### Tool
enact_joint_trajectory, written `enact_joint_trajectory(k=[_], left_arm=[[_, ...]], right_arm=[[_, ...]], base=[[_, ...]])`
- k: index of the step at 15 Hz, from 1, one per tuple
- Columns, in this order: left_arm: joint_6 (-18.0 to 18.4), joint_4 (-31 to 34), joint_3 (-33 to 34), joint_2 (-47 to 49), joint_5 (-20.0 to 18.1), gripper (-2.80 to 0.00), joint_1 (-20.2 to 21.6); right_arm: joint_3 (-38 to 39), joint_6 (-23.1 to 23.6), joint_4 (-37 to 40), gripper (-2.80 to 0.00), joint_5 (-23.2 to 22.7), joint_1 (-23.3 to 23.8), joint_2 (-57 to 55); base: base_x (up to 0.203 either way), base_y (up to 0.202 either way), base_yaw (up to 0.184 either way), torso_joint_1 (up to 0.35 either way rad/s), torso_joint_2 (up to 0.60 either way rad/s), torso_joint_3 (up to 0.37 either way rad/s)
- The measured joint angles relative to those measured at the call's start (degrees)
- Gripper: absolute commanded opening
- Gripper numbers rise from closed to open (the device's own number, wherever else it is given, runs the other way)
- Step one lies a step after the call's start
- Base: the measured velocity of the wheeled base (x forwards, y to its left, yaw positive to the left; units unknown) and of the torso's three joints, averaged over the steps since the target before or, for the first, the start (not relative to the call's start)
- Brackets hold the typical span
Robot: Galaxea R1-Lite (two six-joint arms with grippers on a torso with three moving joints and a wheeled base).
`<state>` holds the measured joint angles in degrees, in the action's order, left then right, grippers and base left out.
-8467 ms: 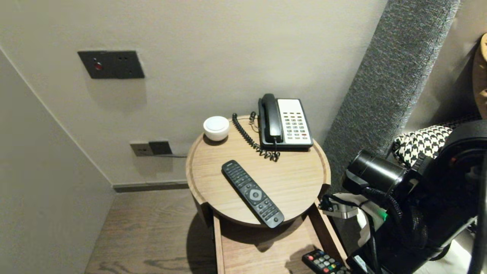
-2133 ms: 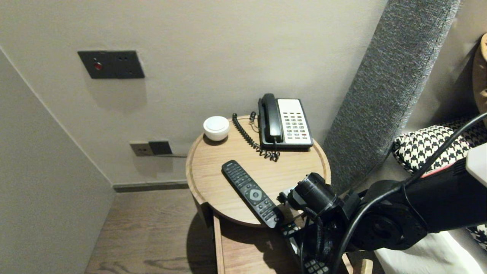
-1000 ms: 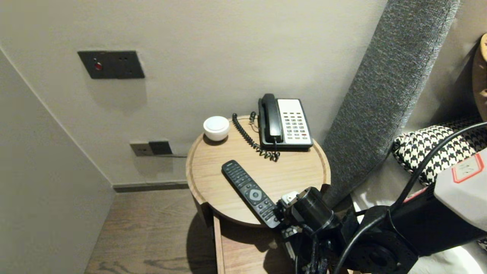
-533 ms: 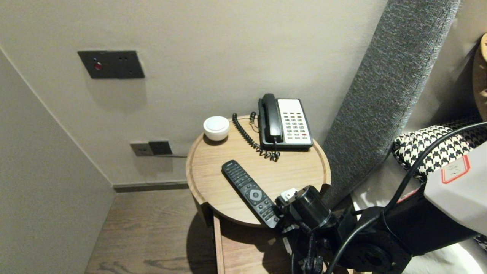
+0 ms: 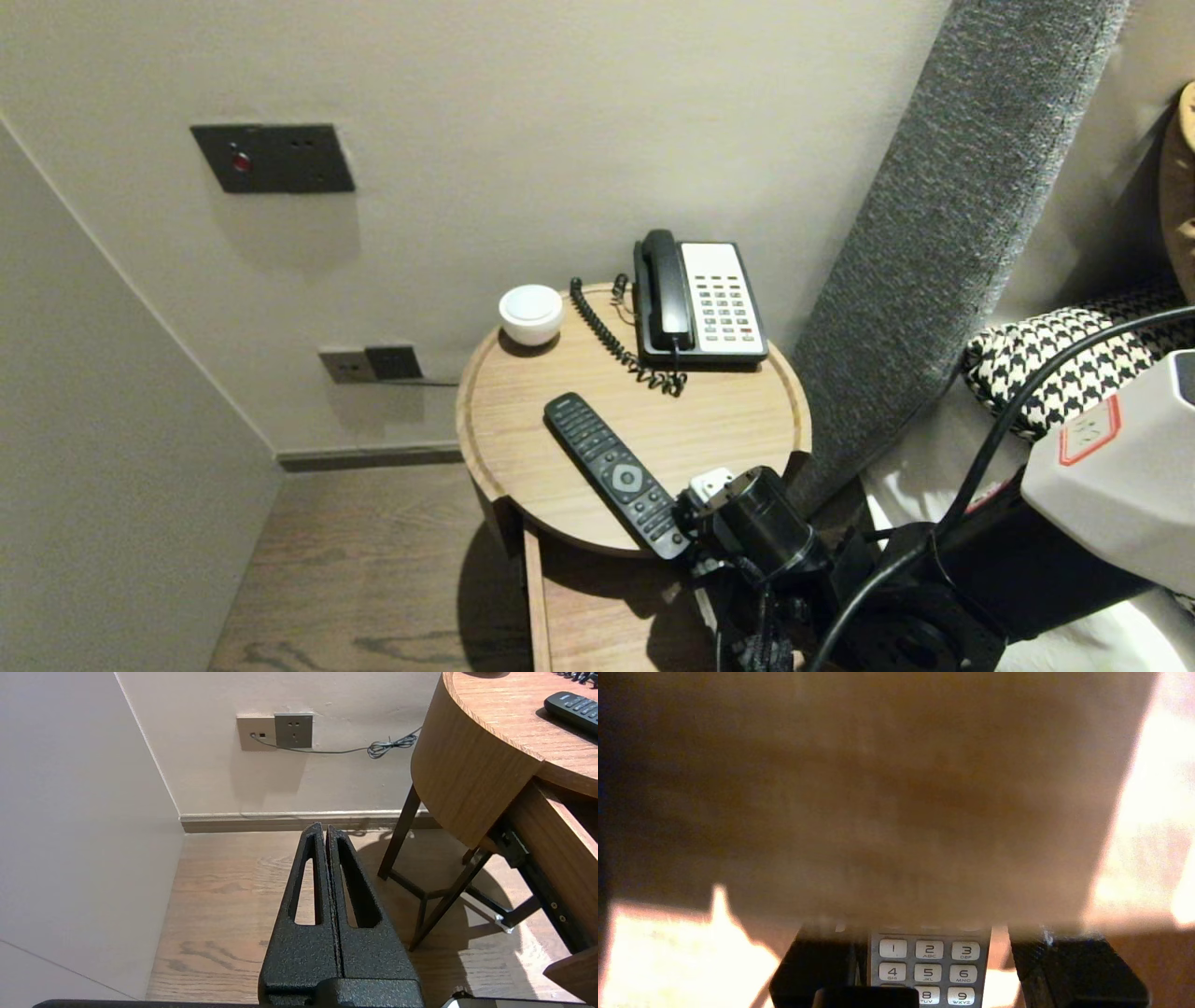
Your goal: Put the remote controls on the table in the drawer one by one
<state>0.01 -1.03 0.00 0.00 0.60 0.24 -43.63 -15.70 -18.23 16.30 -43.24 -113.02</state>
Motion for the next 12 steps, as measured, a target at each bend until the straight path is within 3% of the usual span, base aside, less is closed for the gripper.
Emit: enact_joint_trajectory(k=[10,11,12], left_arm=[[0.0,0.0,0.0,0.0,0.0,-2.8,0.0],[0.0,0.0,0.0,0.0,0.0,-2.8,0.0],[0.0,0.0,0.0,0.0,0.0,-2.8,0.0]], right_arm=[[1.7,-0.1,-1.6,-2.8,0.1,0.0,-0.9],[1.8,-0.1,-1.5,0.0,0.1,0.0,-0.9],[1.8,-0.1,-1.5,0.0,0.1,0.0,-0.8]], base=[[0.0,0.0,0.0,0.0,0.0,0.0],[0.0,0.0,0.0,0.0,0.0,0.0],[0.0,0.0,0.0,0.0,0.0,0.0]])
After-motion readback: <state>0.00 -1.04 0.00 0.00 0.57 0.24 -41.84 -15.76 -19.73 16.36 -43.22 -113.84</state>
